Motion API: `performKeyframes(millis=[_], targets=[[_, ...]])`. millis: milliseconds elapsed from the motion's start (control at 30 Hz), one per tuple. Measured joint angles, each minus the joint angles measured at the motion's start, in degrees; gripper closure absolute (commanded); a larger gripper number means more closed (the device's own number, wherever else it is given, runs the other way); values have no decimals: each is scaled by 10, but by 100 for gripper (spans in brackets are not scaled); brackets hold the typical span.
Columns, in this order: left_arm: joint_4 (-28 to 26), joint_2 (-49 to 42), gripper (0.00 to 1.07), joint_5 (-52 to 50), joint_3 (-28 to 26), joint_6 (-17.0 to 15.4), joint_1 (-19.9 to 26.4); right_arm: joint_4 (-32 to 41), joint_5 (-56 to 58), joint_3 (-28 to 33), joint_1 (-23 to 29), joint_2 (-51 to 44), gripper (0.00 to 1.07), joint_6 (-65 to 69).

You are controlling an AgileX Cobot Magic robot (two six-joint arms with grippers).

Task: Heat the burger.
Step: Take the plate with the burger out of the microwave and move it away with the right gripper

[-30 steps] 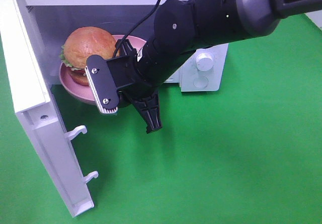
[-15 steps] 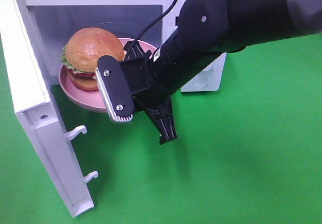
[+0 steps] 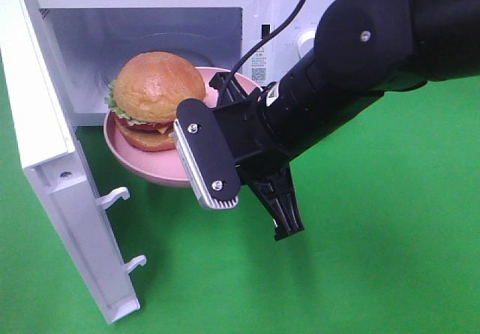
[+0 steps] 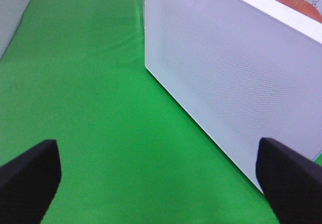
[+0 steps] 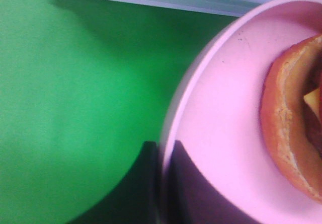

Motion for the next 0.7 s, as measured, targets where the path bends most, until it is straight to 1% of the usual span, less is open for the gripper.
performKeyframes(millis=[33,100,267,333,433,467,500,567,600,633,700], targets=[[0,0,9,0,0,0,0,0,0,0,0,0,107,0],[0,0,9,0,0,0,0,6,0,25,0,-25,107,0],[0,0,9,0,0,0,0,7,0,46,0,-48,107,0],[0,0,9,0,0,0,0,8,-1,73,0,-76,107,0],[0,0,9,0,0,0,0,8,-1,85,0,-86,107,0],[0,0,9,0,0,0,0,8,-1,107,0,-111,107,0],[0,0,9,0,0,0,0,8,-1,107,0,-111,107,0],[0,0,9,0,0,0,0,8,-1,131,0,-138,107,0],[0,0,9,0,0,0,0,8,-1,131,0,-138,107,0],[0,0,9,0,0,0,0,8,-1,149,0,-158,107,1],[0,0,9,0,0,0,0,8,-1,158,0,-167,107,2]])
